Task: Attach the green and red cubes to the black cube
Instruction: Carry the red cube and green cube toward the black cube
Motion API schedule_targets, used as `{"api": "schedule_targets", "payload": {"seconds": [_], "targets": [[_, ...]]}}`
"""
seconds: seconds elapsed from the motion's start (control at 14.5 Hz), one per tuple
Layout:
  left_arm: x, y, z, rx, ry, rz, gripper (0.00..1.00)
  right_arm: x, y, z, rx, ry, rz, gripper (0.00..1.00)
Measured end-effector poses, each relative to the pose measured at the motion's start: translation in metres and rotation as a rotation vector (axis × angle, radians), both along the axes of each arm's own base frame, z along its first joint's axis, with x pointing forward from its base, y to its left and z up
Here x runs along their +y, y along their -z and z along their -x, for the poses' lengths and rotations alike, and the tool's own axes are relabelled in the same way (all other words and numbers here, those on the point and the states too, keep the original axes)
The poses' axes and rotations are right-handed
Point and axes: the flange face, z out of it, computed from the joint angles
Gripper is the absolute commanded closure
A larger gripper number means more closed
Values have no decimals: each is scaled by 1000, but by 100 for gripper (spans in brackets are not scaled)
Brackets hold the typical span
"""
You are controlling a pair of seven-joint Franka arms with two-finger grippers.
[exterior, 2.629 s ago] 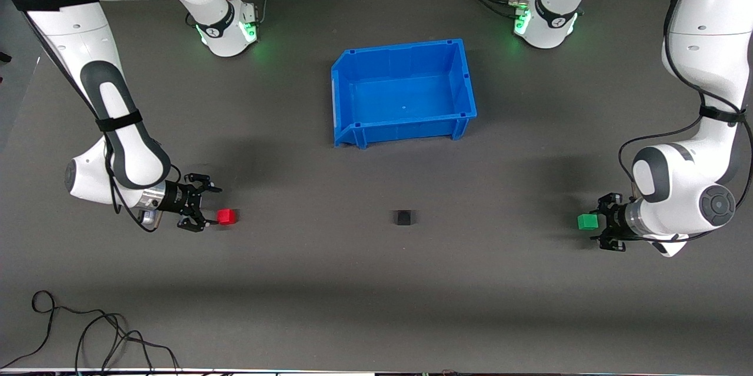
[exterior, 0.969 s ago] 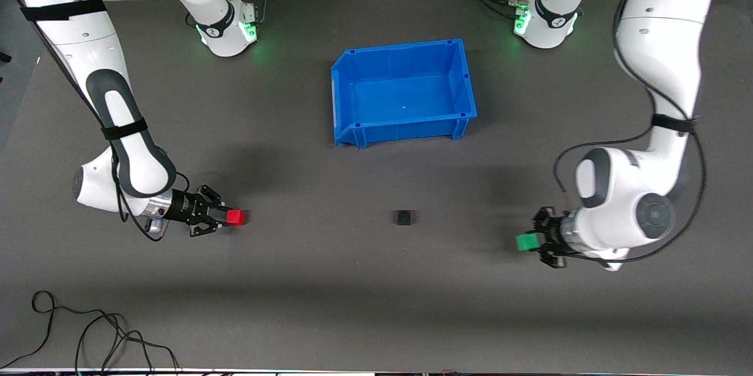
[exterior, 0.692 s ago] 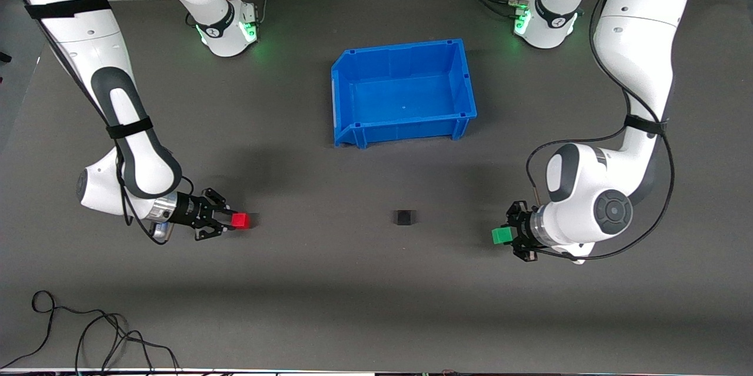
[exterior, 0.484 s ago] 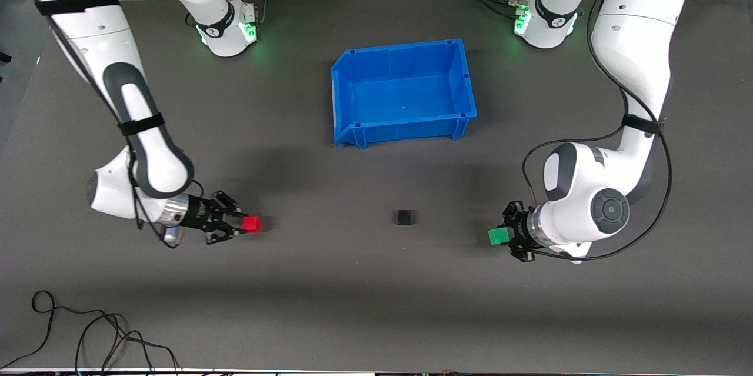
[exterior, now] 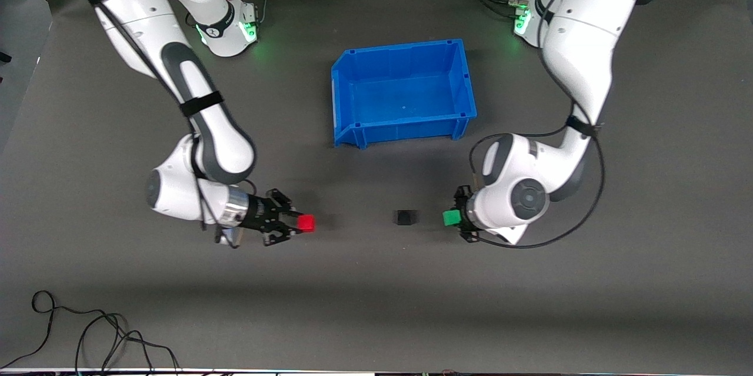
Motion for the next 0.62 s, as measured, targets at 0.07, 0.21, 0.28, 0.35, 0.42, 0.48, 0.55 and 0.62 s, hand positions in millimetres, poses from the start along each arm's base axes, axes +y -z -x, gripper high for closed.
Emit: {"api": "schedule_targets", "payload": {"seconds": [0.07,0.21,0.28,0.35,0.42,0.48,0.55,0.62], "targets": [[-4,2,0,-12,-7,3,91,20,0,0,-6,8,0,66],[-11,8,-1,-46,-22,13,92,62,4,4,-15,23,2,66],[-14,12,-1,-63,-26,17,92,82,9,8,-18,31,5,66],[-18,18,0,-70,-22,18,92,102,15,14,-20,39,7,66],[-26,24,4,-70,-10,17,92,119,21,20,-20,48,12,66],[-35,29,9,-70,3,16,92,134,28,26,-25,58,17,66],[-43,28,12,-79,13,17,92,147,34,32,-32,71,21,66],[-49,28,15,-79,22,17,92,158,41,37,-39,81,25,66]]}}
